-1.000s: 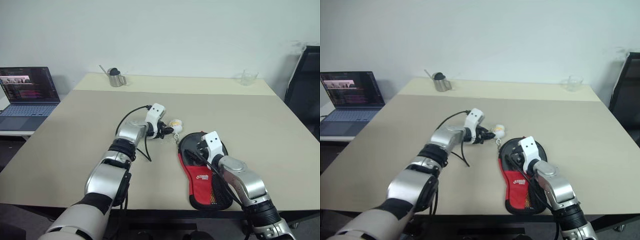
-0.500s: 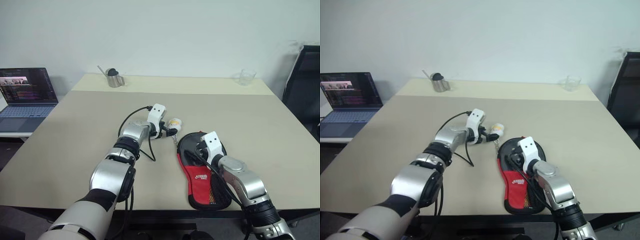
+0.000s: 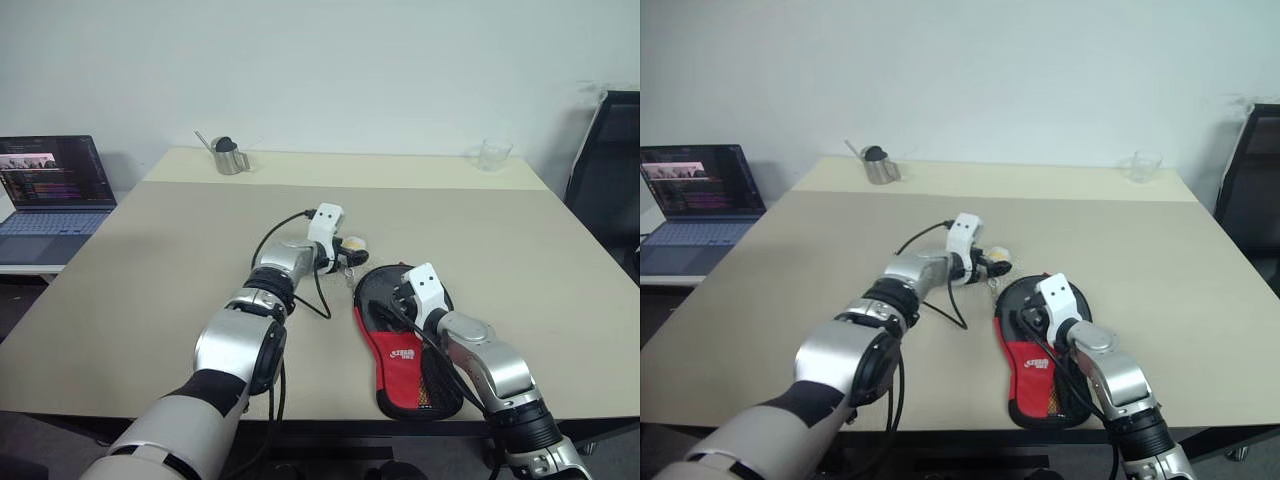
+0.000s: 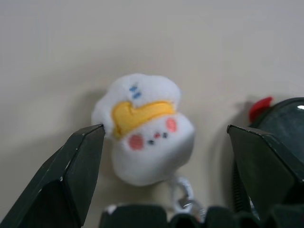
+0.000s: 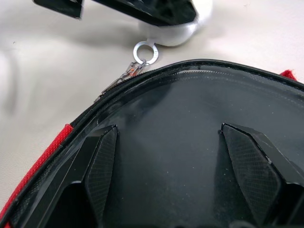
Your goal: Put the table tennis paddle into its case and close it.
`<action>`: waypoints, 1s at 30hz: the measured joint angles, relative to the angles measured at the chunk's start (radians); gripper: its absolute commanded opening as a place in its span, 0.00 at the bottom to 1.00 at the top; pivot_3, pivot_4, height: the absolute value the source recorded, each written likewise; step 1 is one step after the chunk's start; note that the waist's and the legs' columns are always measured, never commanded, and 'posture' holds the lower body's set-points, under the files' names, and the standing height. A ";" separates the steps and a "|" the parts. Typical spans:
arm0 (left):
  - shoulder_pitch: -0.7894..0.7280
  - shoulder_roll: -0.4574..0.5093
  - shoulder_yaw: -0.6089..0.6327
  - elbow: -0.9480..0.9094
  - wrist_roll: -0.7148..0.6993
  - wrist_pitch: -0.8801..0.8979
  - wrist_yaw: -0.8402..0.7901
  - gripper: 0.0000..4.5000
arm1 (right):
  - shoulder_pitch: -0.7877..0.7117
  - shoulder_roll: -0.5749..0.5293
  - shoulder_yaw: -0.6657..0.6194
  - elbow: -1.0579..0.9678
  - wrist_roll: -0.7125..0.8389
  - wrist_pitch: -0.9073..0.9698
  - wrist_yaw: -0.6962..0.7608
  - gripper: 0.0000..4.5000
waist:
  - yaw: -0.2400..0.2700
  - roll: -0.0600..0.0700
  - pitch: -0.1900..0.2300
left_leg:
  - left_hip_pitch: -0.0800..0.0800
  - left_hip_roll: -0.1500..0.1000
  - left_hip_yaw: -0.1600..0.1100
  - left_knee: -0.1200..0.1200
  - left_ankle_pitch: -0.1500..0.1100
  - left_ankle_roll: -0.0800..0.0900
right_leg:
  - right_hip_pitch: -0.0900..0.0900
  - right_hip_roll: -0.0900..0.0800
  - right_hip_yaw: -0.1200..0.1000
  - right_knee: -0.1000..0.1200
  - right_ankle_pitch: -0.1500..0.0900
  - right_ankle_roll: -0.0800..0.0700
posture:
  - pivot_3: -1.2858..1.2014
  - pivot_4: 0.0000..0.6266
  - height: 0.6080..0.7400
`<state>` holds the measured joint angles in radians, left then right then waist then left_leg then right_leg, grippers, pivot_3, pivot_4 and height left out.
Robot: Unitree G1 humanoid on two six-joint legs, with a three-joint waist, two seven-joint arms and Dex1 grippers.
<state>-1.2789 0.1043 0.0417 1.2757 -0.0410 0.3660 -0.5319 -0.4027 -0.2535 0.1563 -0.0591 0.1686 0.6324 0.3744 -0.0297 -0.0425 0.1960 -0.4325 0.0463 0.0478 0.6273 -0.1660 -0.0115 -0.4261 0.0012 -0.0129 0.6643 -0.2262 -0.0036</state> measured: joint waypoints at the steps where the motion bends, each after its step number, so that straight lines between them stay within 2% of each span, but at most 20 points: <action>1: -0.004 -0.006 0.000 0.013 0.003 -0.004 0.010 0.99 | 0.002 0.000 0.001 -0.002 -0.001 0.000 0.000 0.85 | 0.000 0.000 0.000 | 0.000 0.000 0.000 0.000 0.000 0.000 | 0.000 0.000 0.000 0.000 0.000 0.000 | 0.52 0.24 1.00; 6: -0.013 -0.022 -0.008 0.036 0.043 -0.024 0.085 0.99 | 0.011 0.000 0.002 -0.016 -0.001 0.004 0.000 0.85 | 0.000 0.000 0.000 | 0.000 0.000 0.000 0.000 0.000 0.000 | 0.000 0.000 0.000 0.000 0.000 0.000 | 0.52 0.24 1.00; 13: -0.018 -0.036 -0.008 0.046 0.074 -0.048 0.110 0.99 | 0.021 -0.001 -0.001 -0.029 -0.001 0.011 -0.001 0.85 | 0.001 0.000 0.000 | 0.000 0.000 0.000 0.000 0.000 0.000 | 0.000 0.000 0.000 0.000 0.000 0.000 | 0.52 0.24 1.00; 16: -0.017 -0.053 -0.004 0.066 0.081 -0.051 0.127 0.87 | 0.024 -0.002 -0.002 -0.037 -0.001 0.017 -0.002 0.85 | 0.001 0.000 0.000 | 0.000 0.000 0.000 0.000 0.000 0.000 | 0.000 0.000 0.000 0.000 0.000 0.000 | 0.52 0.24 1.00; 25: -0.018 -0.080 0.023 0.071 0.083 -0.074 0.165 0.16 | 0.051 -0.011 -0.018 -0.081 0.000 0.045 -0.004 0.85 | 0.001 0.000 0.000 | 0.000 0.000 0.000 0.000 0.000 0.000 | 0.000 0.000 0.000 -0.001 0.000 0.000 | 0.52 0.24 1.00; 27: -0.018 -0.087 0.023 0.071 0.088 -0.082 0.168 0.04 | 0.061 -0.013 -0.019 -0.097 0.001 0.054 -0.005 0.85 | 0.001 0.000 0.000 | 0.000 0.000 0.000 0.000 0.000 0.000 | 0.000 0.000 0.000 -0.001 0.000 0.000 | 0.52 0.24 1.00; 30: -0.021 -0.099 0.012 0.076 0.111 -0.099 0.171 0.01 | 0.081 -0.018 -0.018 -0.126 0.001 0.063 -0.004 0.85 | 0.002 0.000 0.000 | 0.000 -0.001 0.000 0.000 0.000 0.000 | 0.000 0.000 0.000 -0.001 0.000 0.000 | 0.52 0.24 1.00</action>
<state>-1.2996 0.0049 0.0540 1.3516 0.0696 0.2671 -0.3608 -0.3212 -0.2718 0.1380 -0.1850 0.1695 0.6957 0.3704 -0.0279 -0.0426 0.1959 -0.4326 0.0458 0.0477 0.6272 -0.1662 -0.0117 -0.4258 0.0009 -0.0134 0.6636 -0.2262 -0.0035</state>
